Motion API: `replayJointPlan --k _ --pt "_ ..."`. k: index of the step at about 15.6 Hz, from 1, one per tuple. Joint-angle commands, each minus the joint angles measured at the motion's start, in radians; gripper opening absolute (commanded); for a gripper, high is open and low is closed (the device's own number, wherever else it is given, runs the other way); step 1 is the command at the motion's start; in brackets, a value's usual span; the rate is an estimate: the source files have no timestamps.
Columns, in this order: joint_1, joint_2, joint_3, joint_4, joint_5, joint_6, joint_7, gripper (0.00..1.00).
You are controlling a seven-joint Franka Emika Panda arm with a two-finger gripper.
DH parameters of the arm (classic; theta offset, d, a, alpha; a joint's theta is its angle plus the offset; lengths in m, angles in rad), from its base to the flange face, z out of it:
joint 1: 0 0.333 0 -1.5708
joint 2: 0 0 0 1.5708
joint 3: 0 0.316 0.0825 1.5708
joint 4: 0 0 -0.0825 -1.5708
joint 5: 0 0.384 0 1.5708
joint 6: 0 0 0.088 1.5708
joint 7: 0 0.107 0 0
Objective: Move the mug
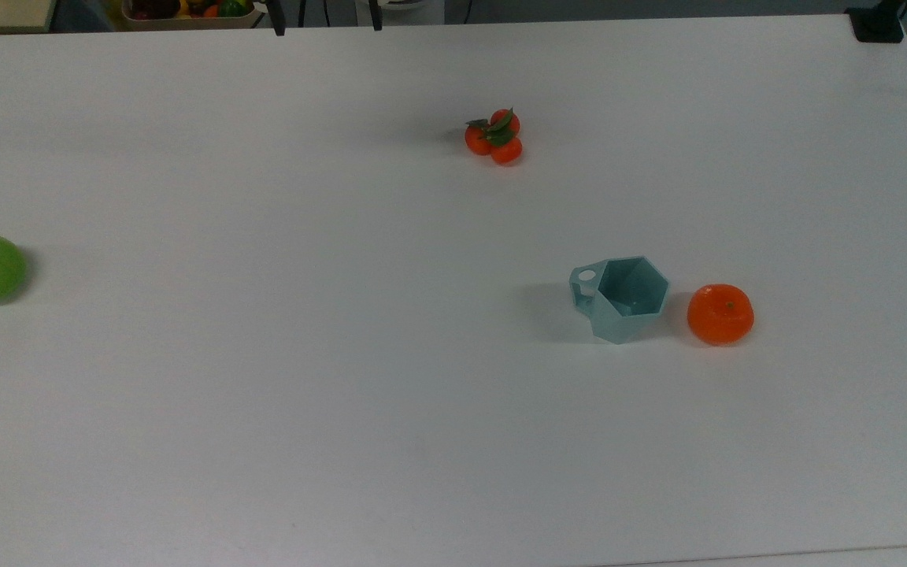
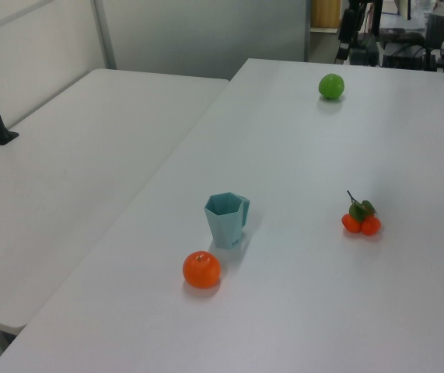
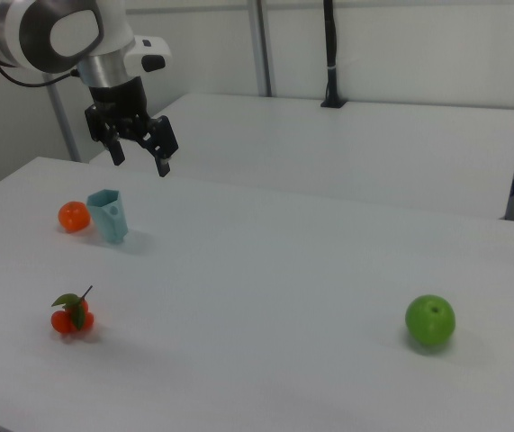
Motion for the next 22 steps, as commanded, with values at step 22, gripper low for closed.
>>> replayJointPlan --k 22 --pt "-0.004 -0.014 0.017 -0.044 0.017 0.012 -0.024 1.0"
